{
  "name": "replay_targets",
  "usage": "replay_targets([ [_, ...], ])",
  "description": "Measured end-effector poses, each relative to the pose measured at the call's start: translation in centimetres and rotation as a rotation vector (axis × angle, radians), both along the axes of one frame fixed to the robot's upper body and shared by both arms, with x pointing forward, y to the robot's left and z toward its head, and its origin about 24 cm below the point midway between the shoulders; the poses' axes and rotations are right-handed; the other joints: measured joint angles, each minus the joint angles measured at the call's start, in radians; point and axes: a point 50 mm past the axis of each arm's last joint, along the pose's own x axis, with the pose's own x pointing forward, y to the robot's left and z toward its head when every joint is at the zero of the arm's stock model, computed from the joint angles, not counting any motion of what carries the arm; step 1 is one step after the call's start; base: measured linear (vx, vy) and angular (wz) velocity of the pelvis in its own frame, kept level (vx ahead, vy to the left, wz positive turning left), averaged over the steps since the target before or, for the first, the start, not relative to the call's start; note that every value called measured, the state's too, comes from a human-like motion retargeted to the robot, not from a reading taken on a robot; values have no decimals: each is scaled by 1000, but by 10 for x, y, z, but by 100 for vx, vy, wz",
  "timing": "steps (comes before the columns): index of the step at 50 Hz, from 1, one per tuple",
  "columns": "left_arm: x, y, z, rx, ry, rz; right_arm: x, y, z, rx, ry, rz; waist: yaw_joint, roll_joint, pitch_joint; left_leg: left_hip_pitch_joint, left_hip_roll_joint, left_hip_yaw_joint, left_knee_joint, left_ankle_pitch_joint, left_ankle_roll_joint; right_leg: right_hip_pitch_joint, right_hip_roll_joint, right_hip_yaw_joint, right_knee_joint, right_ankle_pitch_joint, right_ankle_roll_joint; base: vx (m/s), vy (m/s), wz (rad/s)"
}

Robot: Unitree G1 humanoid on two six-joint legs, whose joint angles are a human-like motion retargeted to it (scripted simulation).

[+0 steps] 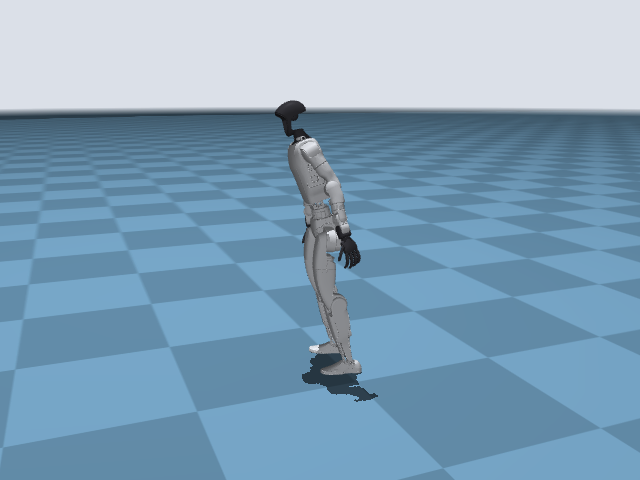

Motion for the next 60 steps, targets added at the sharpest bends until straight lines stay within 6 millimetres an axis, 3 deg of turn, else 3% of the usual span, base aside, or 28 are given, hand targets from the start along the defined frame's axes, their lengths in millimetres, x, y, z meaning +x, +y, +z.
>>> replay_targets([
  [5,82,1,10,52,-164,-336,69,-18,14,-122,-34,462,14,6,-15,-6,-6,-31,12,-2,-19,21,-4,-28,-10,-4,7,-6,-1,35],
  [9,152,-12,28,76,-345,-489,134,-23,35,-200,-93,716,36,7,-27,-10,-11,-44,9,16,-23,22,-8,-41,-7,0,2,-9,-2,20],
  [12,203,-30,51,70,-519,-553,191,-24,64,-278,-225,798,45,16,-20,-15,-13,-59,5,31,-18,22,-9,-54,-5,7,-3,-12,-2,24],
  [15,246,-52,81,59,-706,-614,248,-23,106,-375,-429,809,48,32,-4,-27,-16,-77,5,43,-18,21,-9,-70,-11,17,-3,-13,-2,29],
  [19,280,-79,121,46,-933,-701,303,-12,168,-454,-743,754,35,56,25,-50,-27,-109,-2,57,-20,10,-16,-99,-16,34,10,-15,0,43],
  [23,292,-96,151,42,-1088,-802,327,8,207,-372,-1017,655,6,63,58,-71,-44,-131,-12,59,-21,-2,-36,-137,-10,43,29,-14,2,63],
  [25,292,-98,158,49,-1117,-853,327,16,210,-292,-1086,620,-4,57,74,-74,-42,-111,-13,51,-21,-5,-47,-154,-5,45,34,-10,3,56],
  [27,289,-95,158,65,-1101,-883,321,22,200,-228,-1081,615,-3,42,88,-71,-28,-74,-6,32,-10,-10,-57,-162,1,47,33,-7,3,31],
  [30,277,-83,140,82,-1011,-858,299,29,164,-187,-956,672,14,11,97,-53,2,-44,11,4,13,-19,-67,-158,10,50,27,0,2,-5],
  [33,252,-62,109,98,-867,-753,261,35,117,-180,-740,818,29,-24,98,-31,30,-65,39,6,17,-24,-71,-145,17,49,23,3,8,-22],
  [37,197,-30,61,113,-622,-543,193,38,58,-165,-421,992,22,-58,90,-3,64,-90,44,22,-18,-22,-65,-135,22,48,31,5,15,-23],
  [40,141,-9,31,114,-409,-372,134,32,24,-144,-186,985,7,-77,87,14,77,-67,28,4,-47,-24,-56,-122,24,54,43,3,20,-35],
  [44,66,12,9,86,-124,-256,65,18,3,-84,70,837,2,-107,100,31,89,-14,16,-20,-30,-50,-42,-73,30,89,50,-3,20,-65],
  [47,23,24,7,66,41,-283,36,8,0,-52,170,764,9,-127,123,52,104,27,-4,-29,-3,-76,-20,-12,33,119,49,-9,17,-89],
  [50,-2,33,10,76,131,-344,31,-1,2,-62,176,750,16,-140,148,69,117,66,-32,-30,15,-97,-4,25,40,127,50,-12,14,-78],
  [53,-4,38,13,116,147,-370,42,-7,6,-94,112,733,19,-140,170,58,125,85,-37,-24,18,-106,-14,-5,67,111,45,-15,13,-41],
  [56,18,39,13,166,93,-341,61,-9,10,-117,19,690,21,-126,195,26,125,78,-30,-12,17,-106,-25,-12,97,92,38,-16,11,8],
  [60,78,31,18,209,-103,-284,94,-3,19,-123,-129,661,24,-112,250,-16,96,36,-25,8,10,-97,-15,109,73,101,64,-16,6,61],
])
